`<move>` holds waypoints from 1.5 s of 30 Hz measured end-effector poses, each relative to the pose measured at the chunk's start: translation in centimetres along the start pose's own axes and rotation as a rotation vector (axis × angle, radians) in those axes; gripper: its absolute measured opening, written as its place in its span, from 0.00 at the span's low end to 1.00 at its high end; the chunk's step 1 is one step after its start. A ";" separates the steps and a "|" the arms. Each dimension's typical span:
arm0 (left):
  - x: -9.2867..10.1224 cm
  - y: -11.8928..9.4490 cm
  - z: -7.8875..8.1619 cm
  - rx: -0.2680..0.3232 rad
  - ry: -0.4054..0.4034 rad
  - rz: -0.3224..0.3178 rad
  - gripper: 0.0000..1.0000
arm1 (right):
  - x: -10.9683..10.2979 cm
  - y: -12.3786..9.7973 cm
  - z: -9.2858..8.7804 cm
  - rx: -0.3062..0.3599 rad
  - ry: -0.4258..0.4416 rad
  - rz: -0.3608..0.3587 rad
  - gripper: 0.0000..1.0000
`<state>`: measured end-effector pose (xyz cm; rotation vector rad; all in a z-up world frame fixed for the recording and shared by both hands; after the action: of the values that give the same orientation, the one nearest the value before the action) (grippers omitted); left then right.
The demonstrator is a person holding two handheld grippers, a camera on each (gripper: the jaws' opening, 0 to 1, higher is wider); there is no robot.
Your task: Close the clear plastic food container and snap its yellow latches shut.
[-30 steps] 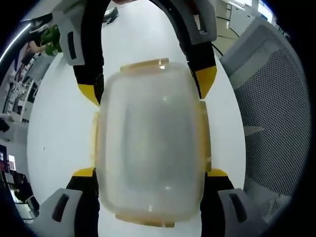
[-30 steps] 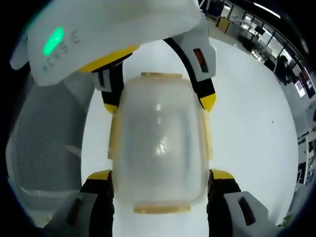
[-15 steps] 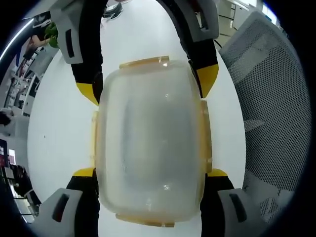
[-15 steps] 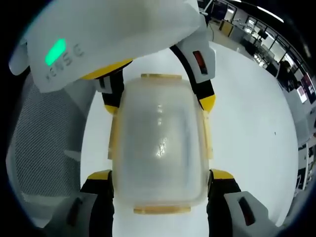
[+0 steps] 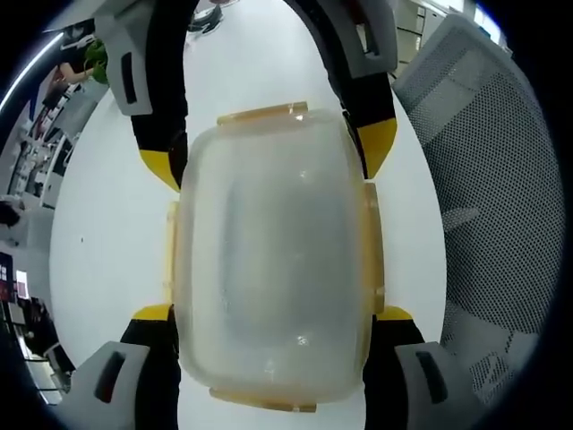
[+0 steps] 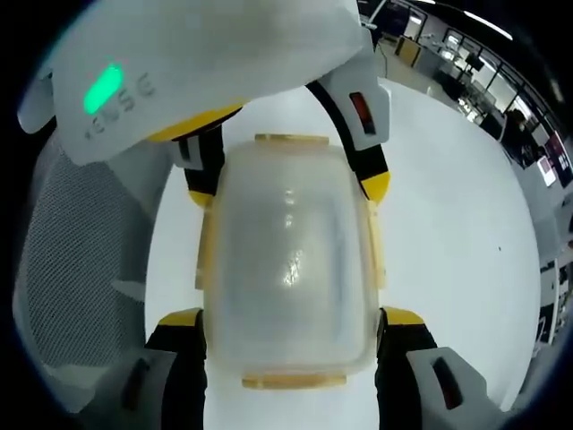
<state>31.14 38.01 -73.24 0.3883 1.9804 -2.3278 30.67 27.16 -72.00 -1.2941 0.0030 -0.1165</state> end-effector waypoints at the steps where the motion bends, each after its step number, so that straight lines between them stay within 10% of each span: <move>1: 0.0 0.0 -0.1 0.002 -0.002 0.000 0.85 | 0.0 0.0 0.1 -0.006 -0.002 0.000 0.78; 45: -2.4 0.5 -1.1 -0.015 -0.001 0.001 0.85 | 2.6 0.5 1.0 -0.017 0.004 -0.005 0.78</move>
<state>33.70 38.72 -73.38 0.3868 1.9958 -2.3106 33.31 27.98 -72.02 -1.3107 0.0044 -0.1235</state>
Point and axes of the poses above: the point that each gripper's makers call its tool centre point, and the gripper's own axes: y roughly forward along the fingers, x roughly to its right, z roughly out of its top, the point moved 8 cm from there along -y, roughly backward along the fingers, and after that the axes turned 6 degrees about -x, right-handed, at the moved point
